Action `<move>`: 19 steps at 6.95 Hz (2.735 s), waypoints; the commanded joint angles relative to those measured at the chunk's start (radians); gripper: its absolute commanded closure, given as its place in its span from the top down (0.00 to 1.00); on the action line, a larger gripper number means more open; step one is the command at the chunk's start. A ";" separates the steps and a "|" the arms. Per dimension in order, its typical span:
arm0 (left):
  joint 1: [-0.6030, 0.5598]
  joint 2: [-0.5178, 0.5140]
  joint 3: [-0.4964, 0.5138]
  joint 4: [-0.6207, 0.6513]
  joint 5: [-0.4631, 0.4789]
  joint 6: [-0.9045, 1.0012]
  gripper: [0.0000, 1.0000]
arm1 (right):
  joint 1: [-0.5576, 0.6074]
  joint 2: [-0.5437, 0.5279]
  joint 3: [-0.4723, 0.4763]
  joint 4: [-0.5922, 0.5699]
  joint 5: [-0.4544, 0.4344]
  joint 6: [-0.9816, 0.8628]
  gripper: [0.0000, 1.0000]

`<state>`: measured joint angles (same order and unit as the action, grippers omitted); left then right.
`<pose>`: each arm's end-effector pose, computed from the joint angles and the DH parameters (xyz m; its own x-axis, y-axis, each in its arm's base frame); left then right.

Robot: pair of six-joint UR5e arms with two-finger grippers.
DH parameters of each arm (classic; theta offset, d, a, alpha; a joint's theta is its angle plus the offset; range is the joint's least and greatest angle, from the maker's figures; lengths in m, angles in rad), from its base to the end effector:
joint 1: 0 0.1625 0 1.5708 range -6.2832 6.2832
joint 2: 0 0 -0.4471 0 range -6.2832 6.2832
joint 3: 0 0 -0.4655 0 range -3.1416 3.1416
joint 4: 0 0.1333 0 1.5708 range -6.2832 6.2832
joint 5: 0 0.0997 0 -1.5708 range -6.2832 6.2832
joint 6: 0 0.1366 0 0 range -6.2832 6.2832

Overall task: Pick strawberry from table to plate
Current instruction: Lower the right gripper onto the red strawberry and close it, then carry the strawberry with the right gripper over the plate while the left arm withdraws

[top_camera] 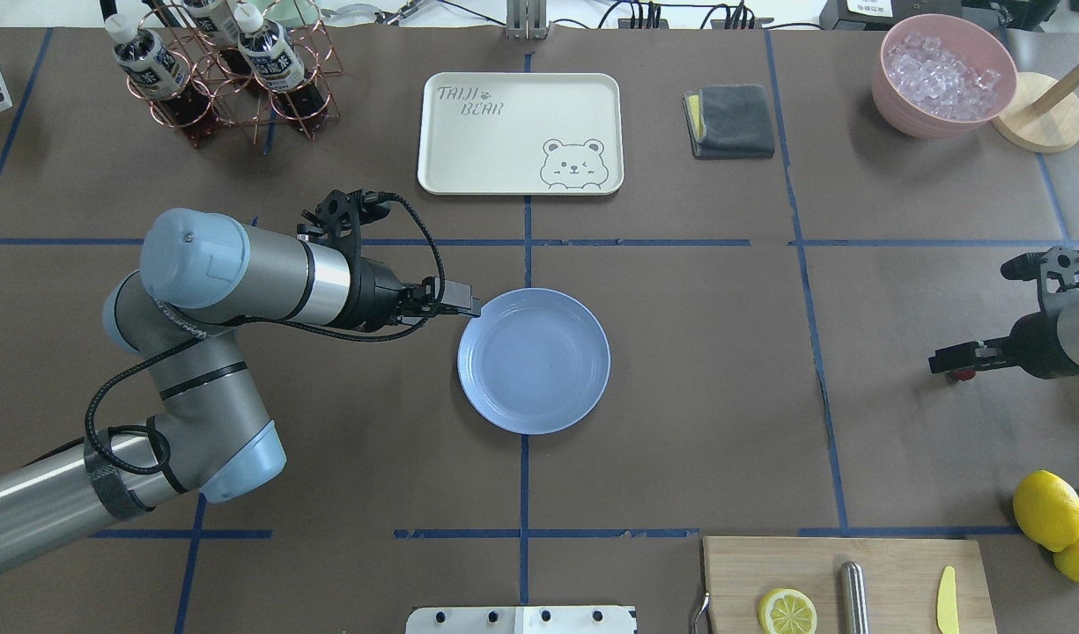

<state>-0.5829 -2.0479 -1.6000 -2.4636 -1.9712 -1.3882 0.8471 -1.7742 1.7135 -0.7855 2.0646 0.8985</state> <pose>0.5849 -0.4815 0.2572 0.1741 0.0855 -0.9810 0.1573 0.9810 0.1134 -0.2987 -0.4416 0.6526 0.6693 -0.0707 0.7396 -0.0447 0.9898 0.1351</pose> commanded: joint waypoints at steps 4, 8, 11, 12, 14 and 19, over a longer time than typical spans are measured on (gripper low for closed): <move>-0.002 0.000 0.000 0.000 0.000 -0.002 0.94 | -0.002 -0.001 -0.029 -0.003 -0.026 -0.001 0.58; -0.003 0.000 -0.008 0.000 0.000 -0.002 0.95 | 0.000 0.010 0.018 -0.008 -0.014 0.000 0.00; -0.029 0.002 -0.060 0.003 -0.006 -0.002 0.94 | -0.127 0.158 0.189 -0.069 -0.023 0.437 0.00; -0.063 0.040 -0.086 0.012 -0.014 0.005 0.94 | -0.220 0.267 0.187 -0.074 -0.105 0.562 0.00; -0.196 0.115 -0.126 0.014 -0.111 0.078 0.95 | -0.400 0.603 0.166 -0.377 -0.274 0.736 0.00; -0.538 0.475 -0.254 0.012 -0.296 0.631 0.95 | -0.441 0.888 -0.089 -0.525 -0.360 0.821 0.00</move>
<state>-1.0241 -1.6597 -1.8360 -2.4504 -2.2269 -0.9156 0.4052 -0.8946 1.6540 -1.3045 1.7091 1.7209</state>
